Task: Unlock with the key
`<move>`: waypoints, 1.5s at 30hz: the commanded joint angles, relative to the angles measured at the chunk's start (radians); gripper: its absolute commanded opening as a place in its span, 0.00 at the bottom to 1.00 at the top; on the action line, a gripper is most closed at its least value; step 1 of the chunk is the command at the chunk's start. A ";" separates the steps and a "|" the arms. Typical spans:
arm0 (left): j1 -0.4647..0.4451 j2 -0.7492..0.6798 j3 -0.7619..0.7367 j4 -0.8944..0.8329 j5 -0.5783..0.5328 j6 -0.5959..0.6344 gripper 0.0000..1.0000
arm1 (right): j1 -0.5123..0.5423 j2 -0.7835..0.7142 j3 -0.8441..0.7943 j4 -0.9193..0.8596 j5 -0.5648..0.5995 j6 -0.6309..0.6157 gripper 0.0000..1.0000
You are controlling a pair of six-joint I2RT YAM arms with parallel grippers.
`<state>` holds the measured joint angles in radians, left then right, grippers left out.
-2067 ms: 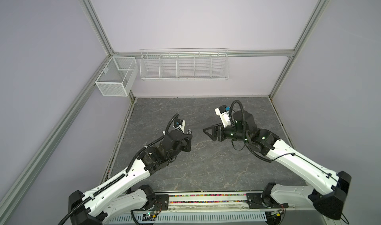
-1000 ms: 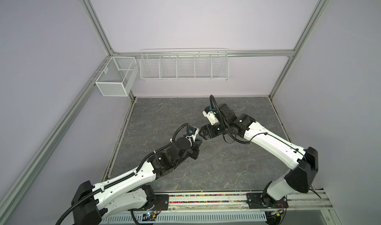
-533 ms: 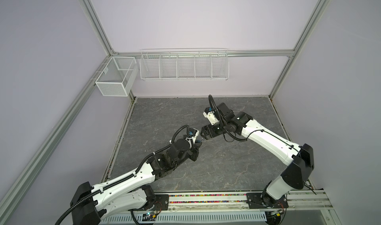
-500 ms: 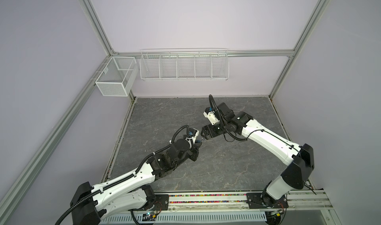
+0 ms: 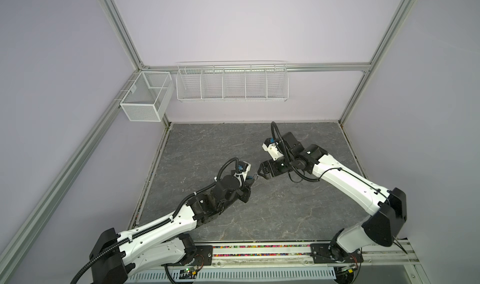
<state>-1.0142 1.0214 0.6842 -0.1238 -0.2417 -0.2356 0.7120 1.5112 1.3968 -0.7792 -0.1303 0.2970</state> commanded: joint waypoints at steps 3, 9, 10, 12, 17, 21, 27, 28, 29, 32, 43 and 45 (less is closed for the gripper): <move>-0.002 0.066 0.087 -0.118 -0.035 -0.116 0.00 | -0.010 -0.130 -0.063 0.042 0.141 0.052 0.89; -0.012 0.185 0.160 -0.310 -0.006 -0.382 0.00 | -0.010 -0.295 -0.127 0.096 0.344 0.170 0.89; -0.013 0.208 0.161 -0.319 0.016 -0.421 0.00 | -0.011 -0.322 -0.144 0.111 0.372 0.186 0.89; -0.015 0.268 0.180 -0.348 0.034 -0.486 0.00 | -0.010 -0.379 -0.170 0.144 0.403 0.210 0.89; -0.031 0.472 0.316 -0.474 0.066 -0.547 0.00 | -0.010 -0.463 -0.196 0.160 0.436 0.242 0.88; -0.036 0.612 0.391 -0.511 0.067 -0.627 0.00 | -0.010 -0.490 -0.193 0.163 0.410 0.261 0.88; -0.037 0.737 0.461 -0.535 0.067 -0.677 0.00 | -0.010 -0.523 -0.200 0.189 0.377 0.269 0.88; -0.037 0.756 0.472 -0.541 0.072 -0.674 0.00 | -0.010 -0.526 -0.201 0.193 0.375 0.269 0.88; -0.037 0.766 0.479 -0.546 0.072 -0.677 0.00 | -0.009 -0.526 -0.202 0.196 0.373 0.267 0.88; -0.037 0.796 0.495 -0.562 0.065 -0.686 0.00 | -0.010 -0.523 -0.200 0.205 0.367 0.259 0.88; -0.037 0.885 0.550 -0.621 0.070 -0.677 0.00 | -0.011 -0.513 -0.214 0.230 0.361 0.249 0.89; -0.037 0.882 0.551 -0.625 0.073 -0.679 0.15 | -0.010 -0.507 -0.208 0.238 0.365 0.255 0.88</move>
<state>-1.0477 1.8778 1.2156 -0.6994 -0.1703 -0.8902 0.7067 0.9997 1.1980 -0.5732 0.2352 0.5472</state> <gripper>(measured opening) 0.206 0.884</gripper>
